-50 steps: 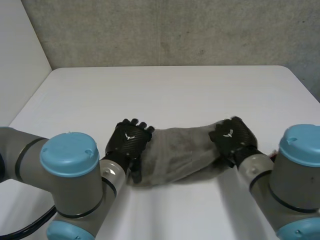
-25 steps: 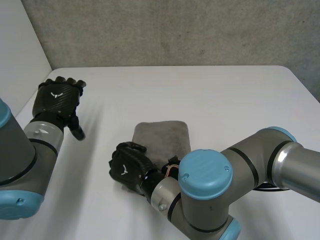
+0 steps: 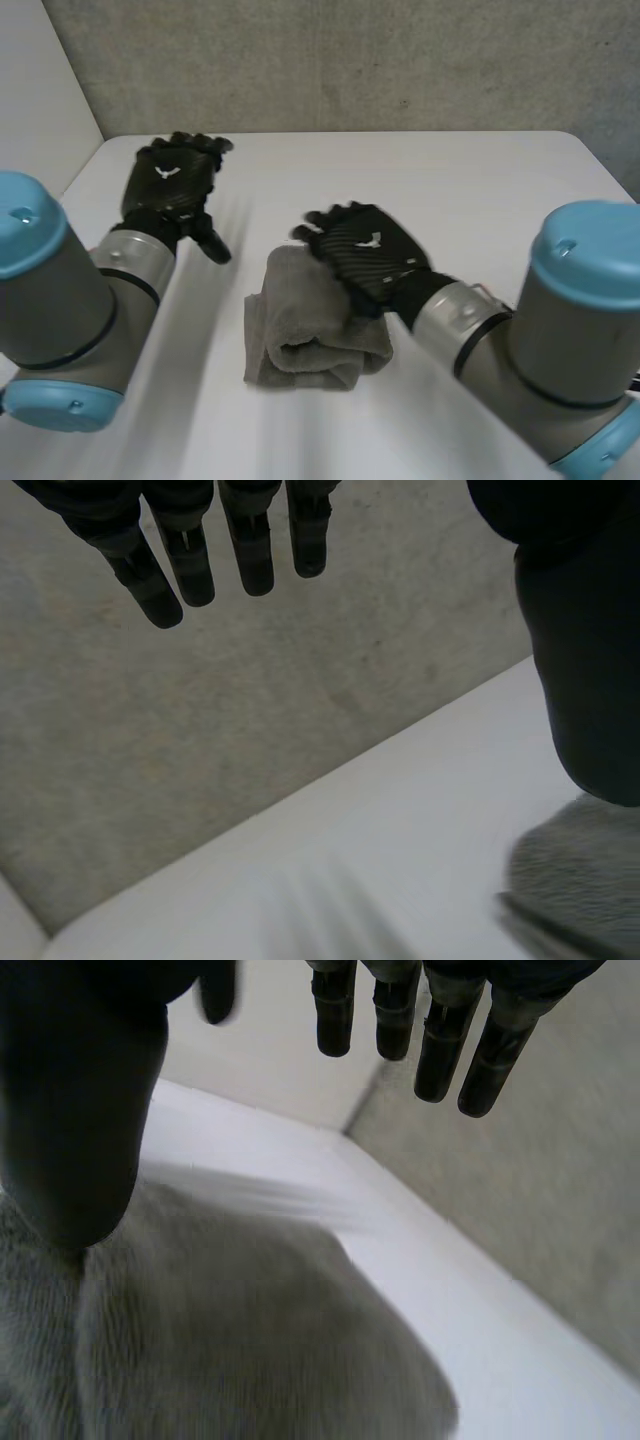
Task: Fold the towel.
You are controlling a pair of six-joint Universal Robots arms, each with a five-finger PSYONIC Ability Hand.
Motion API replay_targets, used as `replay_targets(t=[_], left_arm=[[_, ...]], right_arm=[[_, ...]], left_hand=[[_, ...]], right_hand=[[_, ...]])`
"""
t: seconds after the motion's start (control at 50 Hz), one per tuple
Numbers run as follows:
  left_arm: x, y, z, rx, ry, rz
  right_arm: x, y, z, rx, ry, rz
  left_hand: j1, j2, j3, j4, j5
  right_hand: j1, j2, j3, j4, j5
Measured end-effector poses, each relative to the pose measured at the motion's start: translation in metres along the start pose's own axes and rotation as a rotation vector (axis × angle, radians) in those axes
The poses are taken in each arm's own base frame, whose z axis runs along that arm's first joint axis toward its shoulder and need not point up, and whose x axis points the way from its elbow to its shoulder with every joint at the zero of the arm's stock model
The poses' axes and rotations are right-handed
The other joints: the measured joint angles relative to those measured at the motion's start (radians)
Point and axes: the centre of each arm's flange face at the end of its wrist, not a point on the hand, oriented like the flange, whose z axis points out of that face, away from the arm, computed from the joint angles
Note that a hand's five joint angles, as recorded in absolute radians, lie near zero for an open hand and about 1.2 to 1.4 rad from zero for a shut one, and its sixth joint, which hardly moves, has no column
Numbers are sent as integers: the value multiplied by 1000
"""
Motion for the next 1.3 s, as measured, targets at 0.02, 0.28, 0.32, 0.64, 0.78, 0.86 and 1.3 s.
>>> replay_targets(t=[0.02, 0.28, 0.32, 0.64, 0.78, 0.86, 1.3], left_arm=[[6, 4, -1, -12, 17, -11], [51, 65, -11, -190, 142, -16], [55, 76, -12, -221, 153, -8], [52, 70, -9, -259, 157, 2], [32, 1, -12, -112, 112, -27], [11, -34, -15, -32, 61, -39], [-33, -79, -26, 42, -33, -54]], right_arm=[[7, 3, -2, -27, 21, 36], [27, 40, 13, -172, 60, 150], [25, 51, 20, -197, 52, 157], [49, 44, 33, -181, 169, 124], [93, -32, -4, 17, 352, 79], [120, -57, -28, 80, 487, 69], [168, -60, -62, 34, 685, 85]], left_hand=[[0, 0, 0, 0, 0], [0, 0, 0, 0, -2], [0, 0, 0, 0, -2], [0, 0, 0, 0, -3], [-2, 0, -1, 0, -12], [-2, -4, -1, 0, -14], [159, 169, 181, 164, 192]], right_hand=[[0, 0, 0, 0, 0], [0, 0, 0, 0, 0], [0, 0, 0, 0, 0], [0, 0, 0, 0, 0], [0, 0, 0, 0, 0], [-1, 0, 0, 0, 0], [1, 0, 0, 0, 0]])
